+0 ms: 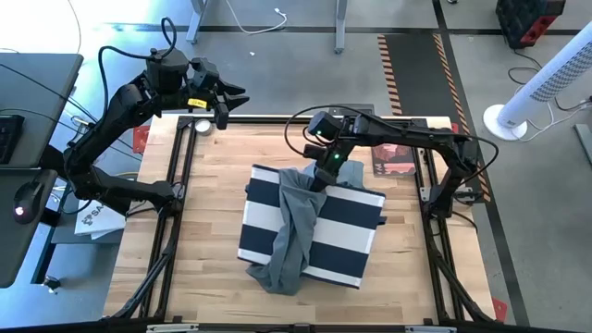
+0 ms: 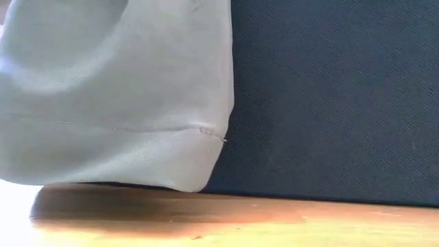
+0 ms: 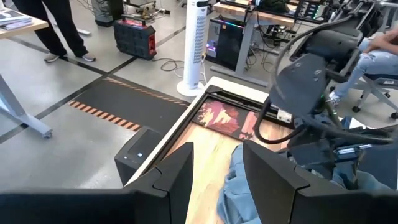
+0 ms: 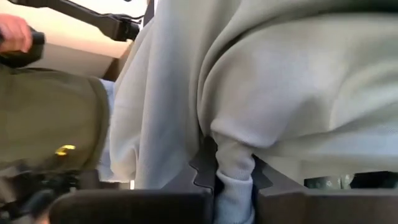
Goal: Sort clothes
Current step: Put the gray pants into the blue bin
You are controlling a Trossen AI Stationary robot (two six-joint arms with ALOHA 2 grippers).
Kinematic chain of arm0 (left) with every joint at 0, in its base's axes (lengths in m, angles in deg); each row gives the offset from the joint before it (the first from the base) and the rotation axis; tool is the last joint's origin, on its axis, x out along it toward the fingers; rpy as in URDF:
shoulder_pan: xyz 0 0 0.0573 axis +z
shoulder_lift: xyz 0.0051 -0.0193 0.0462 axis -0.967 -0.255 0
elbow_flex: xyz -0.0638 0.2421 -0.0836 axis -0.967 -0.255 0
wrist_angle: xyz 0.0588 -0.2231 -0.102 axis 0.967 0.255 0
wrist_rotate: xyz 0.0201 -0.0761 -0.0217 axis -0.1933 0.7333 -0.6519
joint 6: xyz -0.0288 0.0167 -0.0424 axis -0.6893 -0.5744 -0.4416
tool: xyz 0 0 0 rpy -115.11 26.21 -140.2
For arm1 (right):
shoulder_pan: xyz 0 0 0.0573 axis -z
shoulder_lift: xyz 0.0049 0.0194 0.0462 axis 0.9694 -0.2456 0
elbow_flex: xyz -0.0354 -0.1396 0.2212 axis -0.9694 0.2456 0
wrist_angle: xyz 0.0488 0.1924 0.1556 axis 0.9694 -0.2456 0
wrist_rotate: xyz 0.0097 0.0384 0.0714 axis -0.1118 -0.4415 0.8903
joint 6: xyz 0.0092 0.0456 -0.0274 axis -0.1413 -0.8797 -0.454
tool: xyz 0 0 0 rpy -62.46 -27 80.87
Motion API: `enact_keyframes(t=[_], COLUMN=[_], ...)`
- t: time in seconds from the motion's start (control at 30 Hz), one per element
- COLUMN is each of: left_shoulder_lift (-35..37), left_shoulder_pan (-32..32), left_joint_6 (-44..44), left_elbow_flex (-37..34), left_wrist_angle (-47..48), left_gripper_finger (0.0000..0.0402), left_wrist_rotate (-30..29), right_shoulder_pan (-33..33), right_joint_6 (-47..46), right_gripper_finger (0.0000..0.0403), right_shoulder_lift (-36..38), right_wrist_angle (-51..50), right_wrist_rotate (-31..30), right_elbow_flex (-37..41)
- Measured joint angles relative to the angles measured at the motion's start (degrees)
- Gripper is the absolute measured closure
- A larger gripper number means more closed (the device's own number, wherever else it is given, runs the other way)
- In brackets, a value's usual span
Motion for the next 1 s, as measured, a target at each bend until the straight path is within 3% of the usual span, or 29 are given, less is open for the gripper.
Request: enact_keyframes(t=[0.2, 0.5, 0.6, 0.73, 0.8, 1.0], left_shoulder_lift=[0.0, 0.02, 0.01, 0.0, 0.01, 0.0], left_shoulder_pan=[0.02, 0.02, 0.0, 0.0, 0.0, 0.0], left_joint_6=[0.01, 0.0, 0.0, 0.0, 0.0, 0.0], left_elbow_flex=[0.0, 0.0, 0.0, -0.02, -0.01, -0.01], left_wrist_angle=[-0.03, -0.47, -0.49, -0.47, -0.48, -0.43], left_gripper_finger=[0.0266, 0.0266, 0.0266, 0.0266, 0.0266, 0.0266], left_wrist_rotate=[0.0, -0.04, -0.04, -0.02, -0.03, -0.01], right_shoulder_pan=[-1.39, -7.83, -12.06, -17.46, -19.32, -22.39], right_joint_6=[3.14, 11.95, 17.26, 25.75, 28.85, 31.72], right_gripper_finger=[0.0396, 0.0398, 0.0398, 0.0398, 0.0398, 0.0395], right_shoulder_lift=[-0.37, -0.47, -0.68, -3.19, -5.24, -12.05], right_wrist_angle=[-6.66, -21.84, -23.85, -24.89, -24.97, -26.85], right_wrist_rotate=[-10.14, -44.96, -57.76, -70.08, -72.22, -71.07], right_elbow_flex=[-9.06, -27.51, -31.17, -34.24, -34.34, -32.47])
